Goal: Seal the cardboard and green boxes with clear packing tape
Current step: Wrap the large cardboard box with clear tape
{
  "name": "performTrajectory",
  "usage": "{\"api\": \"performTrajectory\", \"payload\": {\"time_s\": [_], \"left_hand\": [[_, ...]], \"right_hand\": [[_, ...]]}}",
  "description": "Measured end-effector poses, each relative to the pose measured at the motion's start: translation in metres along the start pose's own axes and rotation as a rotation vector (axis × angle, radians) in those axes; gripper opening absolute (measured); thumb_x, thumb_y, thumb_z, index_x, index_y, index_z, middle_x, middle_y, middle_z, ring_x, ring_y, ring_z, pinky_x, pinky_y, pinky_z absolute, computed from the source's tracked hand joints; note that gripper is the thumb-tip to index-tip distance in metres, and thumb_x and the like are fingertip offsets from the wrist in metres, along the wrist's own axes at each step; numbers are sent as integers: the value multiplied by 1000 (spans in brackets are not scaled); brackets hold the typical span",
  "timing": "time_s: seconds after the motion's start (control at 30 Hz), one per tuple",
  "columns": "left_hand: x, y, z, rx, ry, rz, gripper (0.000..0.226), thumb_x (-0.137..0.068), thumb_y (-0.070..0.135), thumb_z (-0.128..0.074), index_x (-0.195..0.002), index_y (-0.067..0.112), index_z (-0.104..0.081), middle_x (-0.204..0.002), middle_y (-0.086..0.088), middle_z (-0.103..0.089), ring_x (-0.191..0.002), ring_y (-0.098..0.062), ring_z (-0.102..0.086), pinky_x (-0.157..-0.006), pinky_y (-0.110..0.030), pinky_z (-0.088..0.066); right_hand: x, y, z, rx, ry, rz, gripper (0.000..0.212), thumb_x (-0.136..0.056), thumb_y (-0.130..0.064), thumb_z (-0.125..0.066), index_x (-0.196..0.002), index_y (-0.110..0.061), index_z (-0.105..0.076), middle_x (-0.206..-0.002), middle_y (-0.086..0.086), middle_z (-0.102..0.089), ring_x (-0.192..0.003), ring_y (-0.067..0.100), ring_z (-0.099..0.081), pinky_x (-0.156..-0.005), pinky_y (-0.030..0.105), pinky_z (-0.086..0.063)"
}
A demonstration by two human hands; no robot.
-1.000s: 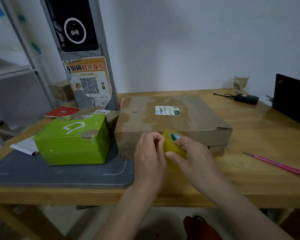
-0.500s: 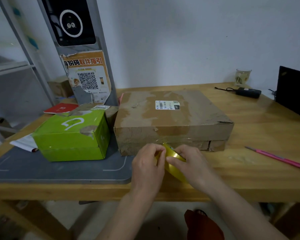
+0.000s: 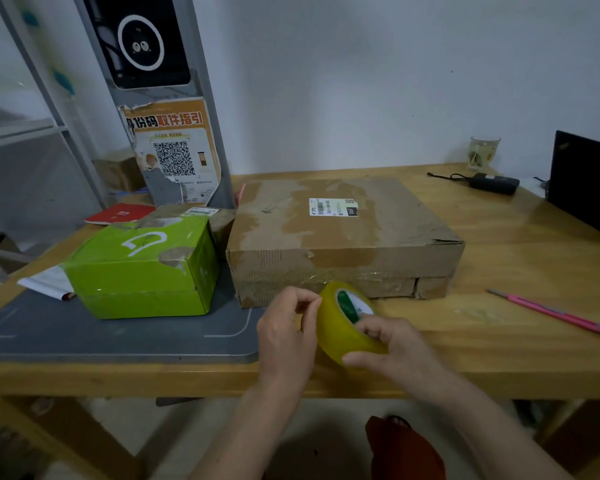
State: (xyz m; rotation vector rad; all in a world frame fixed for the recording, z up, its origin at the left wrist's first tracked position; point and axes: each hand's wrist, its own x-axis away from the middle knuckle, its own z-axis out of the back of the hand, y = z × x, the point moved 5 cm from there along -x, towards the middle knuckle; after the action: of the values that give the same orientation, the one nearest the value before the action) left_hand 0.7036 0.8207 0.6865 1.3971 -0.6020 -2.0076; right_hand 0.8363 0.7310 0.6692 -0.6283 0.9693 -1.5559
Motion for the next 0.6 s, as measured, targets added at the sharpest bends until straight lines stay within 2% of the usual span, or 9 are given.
{"api": "performTrajectory", "payload": {"time_s": [0.1,0.2,0.27,0.37,0.47,0.53,0.6], "left_hand": [[0,4,-2,0,1,1,21,-88,2,-67,-84,21,-59,-79,5,-64,-76,-7,-59,-67,-18,-48],[-1,14,-1,23,-38,-1,17,-90,2,-66,-85,18,-59,-80,5,-63,-75,-7,-59,-66,-19,-48],[-1,24,0,27,-77,-11,17,-90,3,-66,-84,17,-59,-79,6,-62,-76,-8,-59,-65,-19,-48],[-10,31,8,35,-148,14,24,-90,5,-66,-81,24,-54,-78,8,-60,-77,-7,-58,-65,-16,-46],[-21,30,15,6,-266,85,24,-88,10,-69,-82,24,-50,-83,6,-58,-79,-7,-55,-68,-16,-45],[-31,25,20,4,-304,137,24,-85,7,-71,-81,21,-52,-81,6,-58,-77,-7,-55,-68,-16,-46],[-44,20,24,73,-376,184,24,-84,2,-71,-77,19,-57,-75,9,-61,-72,-7,-56,-69,-24,-50]], "right_hand": [[-3,1,6,-122,21,-9,12,-78,-17,-78,-88,-12,-71,-82,5,-69,-75,20,-64,-69,35,-52],[-6,-2,13,-210,44,-16,8,-80,-11,-75,-86,-11,-71,-75,-3,-69,-65,5,-62,-58,19,-48],[-9,-1,18,-226,80,-27,6,-81,-13,-74,-85,-14,-70,-75,-4,-69,-63,1,-61,-56,15,-45],[-9,-3,14,-239,68,-19,8,-83,-18,-72,-87,-12,-68,-76,5,-66,-66,8,-61,-58,21,-48],[-8,-7,7,-251,63,-30,15,-84,-24,-70,-85,-10,-64,-72,3,-61,-64,10,-58,-58,26,-46],[-6,-12,0,-292,17,-41,26,-79,-32,-71,-87,-9,-63,-75,4,-68,-68,15,-65,-60,29,-50],[-2,-16,-6,-386,-60,-72,31,-74,-33,-72,-90,-8,-64,-79,8,-73,-73,21,-71,-63,31,-55]]}}
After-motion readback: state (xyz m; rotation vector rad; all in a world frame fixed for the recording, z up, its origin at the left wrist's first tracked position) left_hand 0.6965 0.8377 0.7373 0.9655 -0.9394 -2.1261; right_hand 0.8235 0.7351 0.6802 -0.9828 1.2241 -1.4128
